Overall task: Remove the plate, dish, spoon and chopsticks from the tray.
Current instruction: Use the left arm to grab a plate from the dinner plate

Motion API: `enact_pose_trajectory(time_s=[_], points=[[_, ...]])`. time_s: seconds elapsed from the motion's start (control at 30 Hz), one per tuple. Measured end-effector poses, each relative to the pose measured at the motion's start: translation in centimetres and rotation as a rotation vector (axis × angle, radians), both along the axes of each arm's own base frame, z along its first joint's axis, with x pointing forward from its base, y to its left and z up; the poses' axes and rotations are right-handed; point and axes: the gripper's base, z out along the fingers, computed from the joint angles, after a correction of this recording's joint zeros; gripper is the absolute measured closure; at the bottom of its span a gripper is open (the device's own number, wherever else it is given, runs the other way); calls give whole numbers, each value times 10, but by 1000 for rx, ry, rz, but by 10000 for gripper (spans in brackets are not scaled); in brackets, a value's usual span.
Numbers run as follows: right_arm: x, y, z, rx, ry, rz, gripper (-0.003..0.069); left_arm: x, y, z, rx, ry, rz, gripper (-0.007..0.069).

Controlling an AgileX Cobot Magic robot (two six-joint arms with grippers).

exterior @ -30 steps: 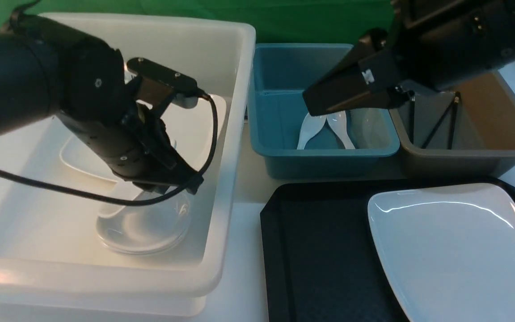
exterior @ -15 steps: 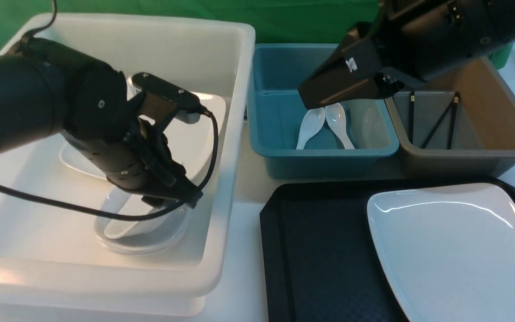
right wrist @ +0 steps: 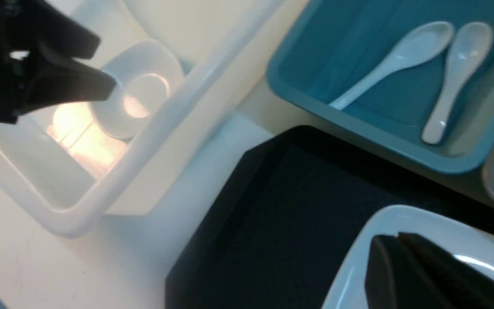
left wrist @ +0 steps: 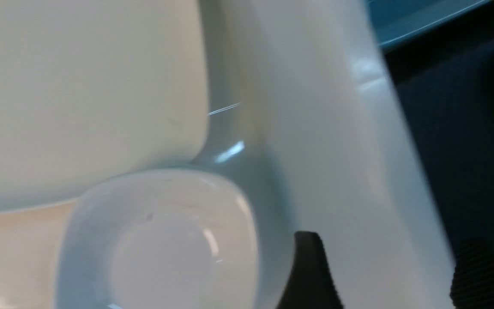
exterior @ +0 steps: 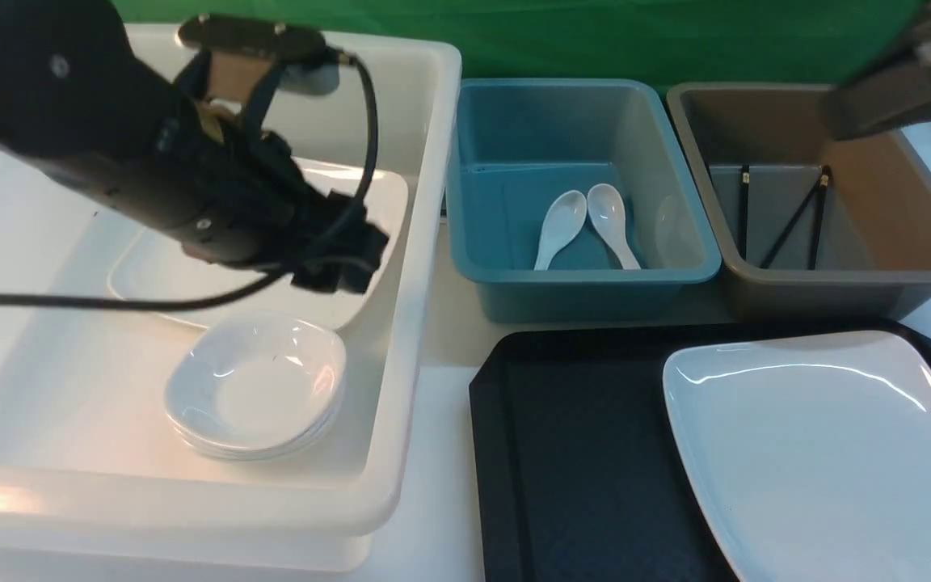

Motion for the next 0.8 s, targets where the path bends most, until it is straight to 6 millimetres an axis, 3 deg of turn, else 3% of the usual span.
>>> enact_pose_trajectory(time_s=[0.03, 0.07, 0.1, 0.17, 0.3, 0.4, 0.47, 0.63, 0.8], points=[[-10, -7, 2, -3, -13, -27, 631, -2, -7, 5, -25, 6, -18, 323], [-11, -8, 2, -4, -14, -27, 631, -1, -8, 7, -27, 2, -18, 323], [-29, -16, 1, -22, -26, -56, 631, -4, -25, 15, -40, 15, -71, 472], [-44, -21, -3, -53, -30, -75, 631, -5, -44, 19, -42, 33, -127, 563], [-70, -29, -22, -123, -17, -114, 631, 1, -91, 23, -48, 65, -217, 615], [-81, -35, -36, -162, -7, -151, 631, 7, -116, 20, -38, 87, -265, 621], [-89, -40, -53, -205, 29, -191, 631, 16, -147, 7, -21, 111, -313, 621], [-98, -46, -81, -250, 111, -234, 631, 28, -190, -27, 6, 148, -361, 573], [-102, -46, -93, -249, 153, -249, 631, 43, -212, -70, 25, 198, -331, 404]])
